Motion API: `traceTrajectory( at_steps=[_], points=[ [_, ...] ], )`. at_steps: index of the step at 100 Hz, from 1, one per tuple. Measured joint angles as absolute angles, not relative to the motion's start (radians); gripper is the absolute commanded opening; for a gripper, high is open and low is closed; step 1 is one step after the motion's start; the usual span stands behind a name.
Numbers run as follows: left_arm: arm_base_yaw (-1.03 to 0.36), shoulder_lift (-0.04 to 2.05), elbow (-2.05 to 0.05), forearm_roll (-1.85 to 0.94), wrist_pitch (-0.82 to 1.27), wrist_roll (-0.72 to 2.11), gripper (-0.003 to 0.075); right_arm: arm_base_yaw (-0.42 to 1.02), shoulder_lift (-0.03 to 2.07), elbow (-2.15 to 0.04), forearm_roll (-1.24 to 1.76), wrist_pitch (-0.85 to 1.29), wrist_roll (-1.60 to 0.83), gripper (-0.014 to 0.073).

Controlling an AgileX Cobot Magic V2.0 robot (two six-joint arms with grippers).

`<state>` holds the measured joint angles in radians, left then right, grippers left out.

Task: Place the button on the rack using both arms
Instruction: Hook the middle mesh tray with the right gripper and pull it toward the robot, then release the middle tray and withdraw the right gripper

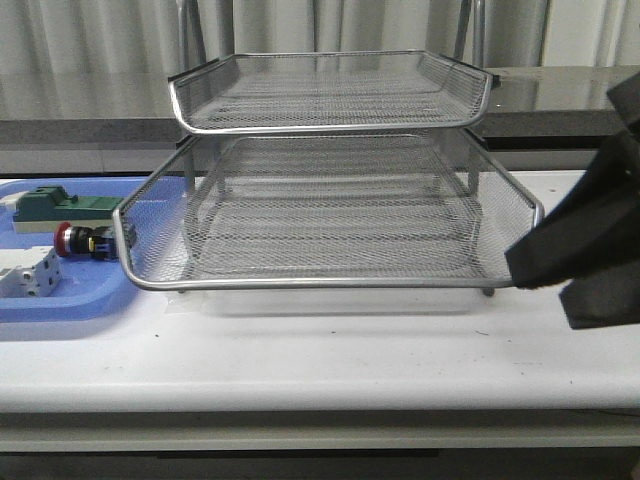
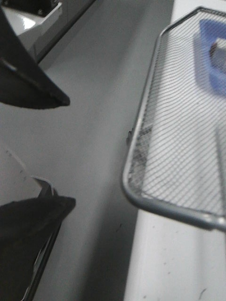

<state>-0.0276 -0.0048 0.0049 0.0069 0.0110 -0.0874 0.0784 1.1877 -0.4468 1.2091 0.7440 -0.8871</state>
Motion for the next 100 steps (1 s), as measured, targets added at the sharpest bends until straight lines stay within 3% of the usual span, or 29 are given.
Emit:
traceTrajectory(
  at_steps=[47, 93, 100],
  points=[
    [-0.028, -0.005, 0.005, 0.007, 0.011, -0.087, -0.0020, 0.078, 0.835, -0.645, 0.360, 0.873, -0.169, 0.0409],
    [-0.028, -0.005, 0.005, 0.007, 0.011, -0.087, -0.0020, 0.078, 0.545, -0.673, 0.150, 0.910, -0.030, 0.0332],
    [-0.028, -0.005, 0.005, 0.007, 0.011, -0.087, -0.0020, 0.078, 0.522, -0.673, 0.138, 0.910, -0.019, 0.0286]
  ],
)
